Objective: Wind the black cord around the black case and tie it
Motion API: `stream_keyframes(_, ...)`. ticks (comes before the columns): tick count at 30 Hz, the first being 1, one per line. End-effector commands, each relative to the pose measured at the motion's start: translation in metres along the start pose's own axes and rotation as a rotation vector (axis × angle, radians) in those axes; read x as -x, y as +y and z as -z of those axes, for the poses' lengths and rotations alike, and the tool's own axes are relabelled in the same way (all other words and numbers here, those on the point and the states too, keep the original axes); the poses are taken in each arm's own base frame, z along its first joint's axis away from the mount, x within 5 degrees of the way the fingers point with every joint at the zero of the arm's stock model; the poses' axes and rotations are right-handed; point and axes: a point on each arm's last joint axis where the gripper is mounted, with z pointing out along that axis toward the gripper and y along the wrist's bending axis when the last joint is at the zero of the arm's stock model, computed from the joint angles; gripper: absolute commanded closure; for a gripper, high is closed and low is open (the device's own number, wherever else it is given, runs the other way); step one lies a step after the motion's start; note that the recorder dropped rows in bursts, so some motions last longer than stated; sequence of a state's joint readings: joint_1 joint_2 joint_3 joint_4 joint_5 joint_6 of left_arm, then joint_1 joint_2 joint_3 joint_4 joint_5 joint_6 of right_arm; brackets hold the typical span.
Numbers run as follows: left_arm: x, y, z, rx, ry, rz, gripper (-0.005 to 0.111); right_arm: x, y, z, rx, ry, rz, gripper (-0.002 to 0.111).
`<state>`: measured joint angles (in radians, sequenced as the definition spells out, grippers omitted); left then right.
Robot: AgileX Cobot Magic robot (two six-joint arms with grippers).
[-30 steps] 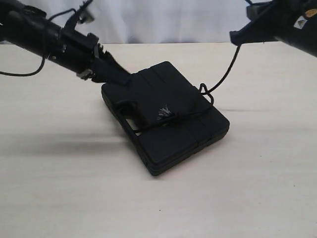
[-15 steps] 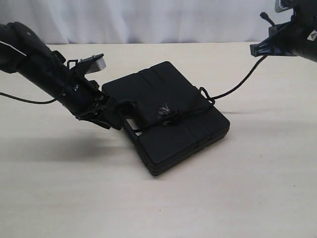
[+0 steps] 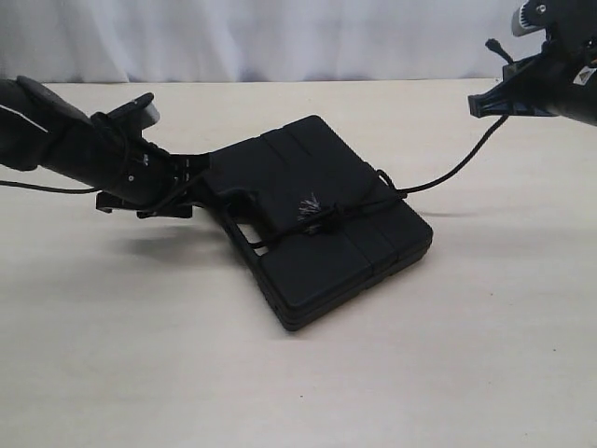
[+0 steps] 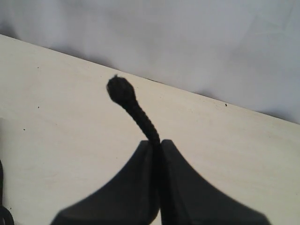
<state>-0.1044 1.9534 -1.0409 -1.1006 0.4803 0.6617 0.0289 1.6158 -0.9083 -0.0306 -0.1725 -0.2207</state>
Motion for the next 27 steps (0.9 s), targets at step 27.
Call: stream_keyframes(27, 0.0, -0.009, -0.021, 0.095, -0.078, -0.113, 0.107, -0.008, -0.01, -0.001, -0.025, 0.071, -0.173, 0.104)
